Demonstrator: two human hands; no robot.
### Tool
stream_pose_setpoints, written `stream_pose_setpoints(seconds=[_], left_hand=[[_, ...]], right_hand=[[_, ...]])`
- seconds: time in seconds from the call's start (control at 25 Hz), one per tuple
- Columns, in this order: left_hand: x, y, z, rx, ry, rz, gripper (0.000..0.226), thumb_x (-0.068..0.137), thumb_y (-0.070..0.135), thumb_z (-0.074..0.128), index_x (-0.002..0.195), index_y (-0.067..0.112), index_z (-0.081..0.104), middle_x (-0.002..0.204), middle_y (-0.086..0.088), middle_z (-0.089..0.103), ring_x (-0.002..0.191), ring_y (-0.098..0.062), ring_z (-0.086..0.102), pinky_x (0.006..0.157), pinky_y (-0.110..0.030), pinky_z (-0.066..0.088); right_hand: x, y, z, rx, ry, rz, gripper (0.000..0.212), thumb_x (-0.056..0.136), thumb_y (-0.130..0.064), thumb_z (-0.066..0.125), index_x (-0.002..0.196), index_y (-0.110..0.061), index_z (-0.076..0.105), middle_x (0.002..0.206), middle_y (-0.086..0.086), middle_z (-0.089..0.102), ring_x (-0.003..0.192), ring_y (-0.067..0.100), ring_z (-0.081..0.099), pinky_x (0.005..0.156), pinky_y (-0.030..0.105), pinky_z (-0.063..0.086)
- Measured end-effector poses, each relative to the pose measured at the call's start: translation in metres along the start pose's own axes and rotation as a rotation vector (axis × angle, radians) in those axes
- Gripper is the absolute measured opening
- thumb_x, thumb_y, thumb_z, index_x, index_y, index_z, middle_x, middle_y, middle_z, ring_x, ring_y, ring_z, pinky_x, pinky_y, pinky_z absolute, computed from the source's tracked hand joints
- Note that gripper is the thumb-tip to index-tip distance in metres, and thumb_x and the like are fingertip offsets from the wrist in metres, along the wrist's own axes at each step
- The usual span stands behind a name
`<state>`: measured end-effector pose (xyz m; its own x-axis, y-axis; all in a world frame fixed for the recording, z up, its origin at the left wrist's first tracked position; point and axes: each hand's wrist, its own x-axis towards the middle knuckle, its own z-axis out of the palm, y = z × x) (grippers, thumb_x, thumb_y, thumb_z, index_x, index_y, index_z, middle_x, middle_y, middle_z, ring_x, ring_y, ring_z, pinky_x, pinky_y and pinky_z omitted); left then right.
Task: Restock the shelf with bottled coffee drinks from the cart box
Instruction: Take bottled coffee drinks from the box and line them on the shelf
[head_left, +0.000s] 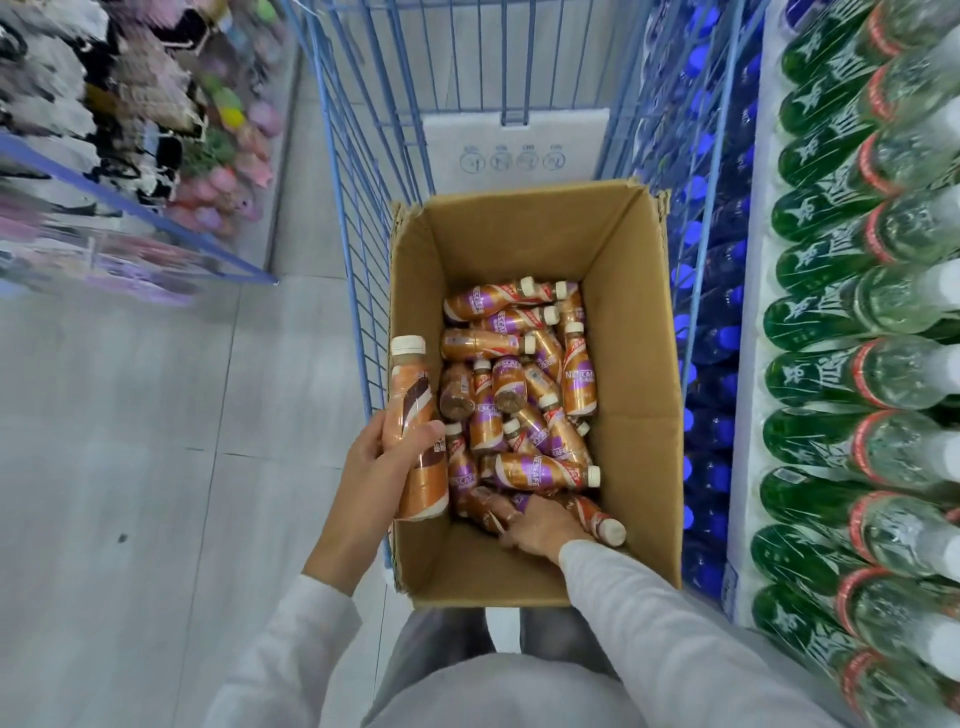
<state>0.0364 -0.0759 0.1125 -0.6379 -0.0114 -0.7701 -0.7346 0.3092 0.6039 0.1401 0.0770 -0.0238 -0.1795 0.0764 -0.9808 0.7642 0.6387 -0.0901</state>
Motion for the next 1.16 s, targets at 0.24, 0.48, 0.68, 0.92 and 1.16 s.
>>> stream_pose_setpoints(seconds=[0.24,0.48,0.68,0.92,1.16], left_hand=[[0.0,-0.01,-0.008,0.019,0.016,0.013,0.039,0.09,0.04,0.067,0.126,0.04,0.05,0.112,0.011,0.064,0.098,-0.015,0.064,0.07,-0.029,0.054],[0.002,-0.014,-0.003,0.025,0.056,0.024,0.039,0.089,0.042,0.068,0.124,0.042,0.05,0.112,0.013,0.063,0.096,-0.013,0.064,0.073,-0.03,0.054],[0.004,-0.019,-0.002,0.045,0.057,0.039,0.034,0.089,0.042,0.068,0.117,0.044,0.048,0.108,0.018,0.061,0.095,-0.011,0.063,0.068,-0.026,0.052],[-0.002,-0.012,0.004,0.009,0.004,0.047,0.038,0.092,0.038,0.066,0.123,0.041,0.044,0.106,0.017,0.06,0.092,-0.011,0.062,0.065,-0.023,0.049],[-0.027,0.014,0.022,-0.025,-0.225,0.141,0.03,0.09,0.039,0.066,0.118,0.041,0.055,0.113,0.006,0.068,0.1,-0.016,0.068,0.074,-0.029,0.054]], right_hand=[[0.016,0.001,-0.004,0.036,0.106,-0.077,0.023,0.096,-0.027,0.061,0.115,-0.014,0.061,0.114,0.007,0.064,0.096,0.02,0.059,0.078,0.027,0.046],[0.023,0.021,-0.04,0.452,0.186,-0.228,0.017,0.079,-0.031,0.08,0.085,-0.024,0.066,0.089,-0.005,0.068,0.091,0.014,0.065,0.072,0.026,0.048],[0.036,0.024,-0.034,0.79,0.056,-0.255,0.05,0.087,-0.045,0.073,0.132,-0.025,0.061,0.121,-0.013,0.062,0.119,0.011,0.056,0.102,0.031,0.045],[0.012,0.012,-0.036,0.95,0.125,-0.382,0.066,0.081,-0.069,0.064,0.14,-0.045,0.05,0.141,-0.016,0.056,0.132,0.01,0.05,0.115,0.044,0.039],[-0.082,0.006,-0.071,1.344,0.298,-0.546,0.073,0.072,-0.073,0.072,0.135,-0.038,0.059,0.129,-0.007,0.068,0.116,0.012,0.066,0.102,0.042,0.052]])
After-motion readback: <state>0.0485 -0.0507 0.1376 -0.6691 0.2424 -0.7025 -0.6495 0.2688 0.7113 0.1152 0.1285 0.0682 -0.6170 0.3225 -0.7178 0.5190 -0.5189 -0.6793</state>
